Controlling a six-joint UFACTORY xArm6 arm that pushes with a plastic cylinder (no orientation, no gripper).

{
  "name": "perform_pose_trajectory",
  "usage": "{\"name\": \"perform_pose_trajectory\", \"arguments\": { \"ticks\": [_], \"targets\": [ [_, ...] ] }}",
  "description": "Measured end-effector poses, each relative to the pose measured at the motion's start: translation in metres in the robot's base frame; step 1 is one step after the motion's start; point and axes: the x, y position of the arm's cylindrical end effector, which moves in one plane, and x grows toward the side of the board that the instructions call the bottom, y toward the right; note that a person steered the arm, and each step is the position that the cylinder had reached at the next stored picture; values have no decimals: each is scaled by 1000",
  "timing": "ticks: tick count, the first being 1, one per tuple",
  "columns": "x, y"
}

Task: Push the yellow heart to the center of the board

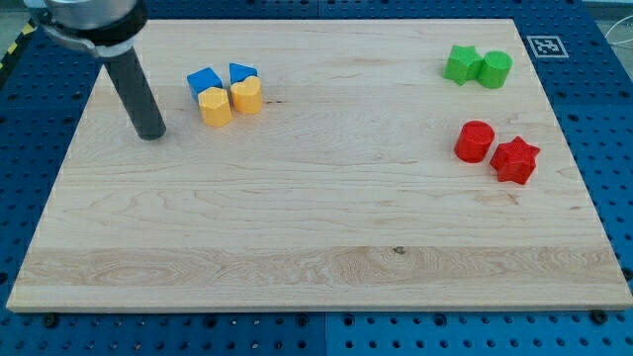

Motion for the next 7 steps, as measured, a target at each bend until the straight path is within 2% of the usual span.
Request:
{"name": "perform_pose_trajectory", "arguments": {
  "ticks": [1,2,7],
  "targets": [
    [-34,4],
    [-51,33],
    [-43,143]
  ]
}}
